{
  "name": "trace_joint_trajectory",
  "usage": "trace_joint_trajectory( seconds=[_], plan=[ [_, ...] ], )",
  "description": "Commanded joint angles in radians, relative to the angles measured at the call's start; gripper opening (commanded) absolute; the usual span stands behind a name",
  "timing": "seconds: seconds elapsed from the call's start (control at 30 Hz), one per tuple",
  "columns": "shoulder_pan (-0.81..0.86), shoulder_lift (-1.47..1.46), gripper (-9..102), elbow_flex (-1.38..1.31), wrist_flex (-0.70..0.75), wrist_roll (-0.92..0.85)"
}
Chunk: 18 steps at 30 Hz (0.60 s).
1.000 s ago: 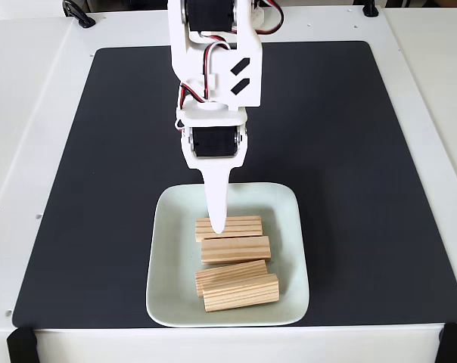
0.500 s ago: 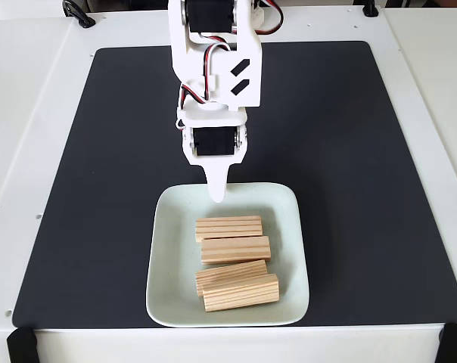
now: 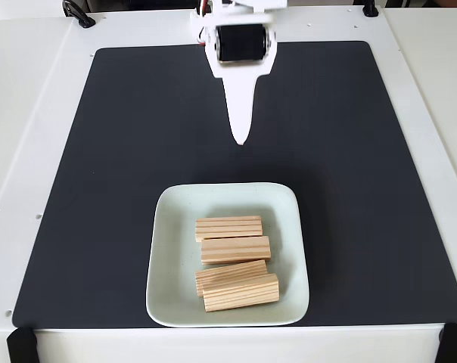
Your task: Pick up the wooden block and place them on the plate.
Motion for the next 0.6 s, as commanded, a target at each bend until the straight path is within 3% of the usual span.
trace_joint_trajectory(
  seconds=[0.0, 0.37, 0.57],
  plan=[
    [-0.017, 0.247, -1, 0.206, -0.163, 0.009],
    [-0.012, 0.827, -1, 0.779, -0.729, 0.009],
    [0.02, 1.161, -1, 1.101, -0.933, 0.012]
  ],
)
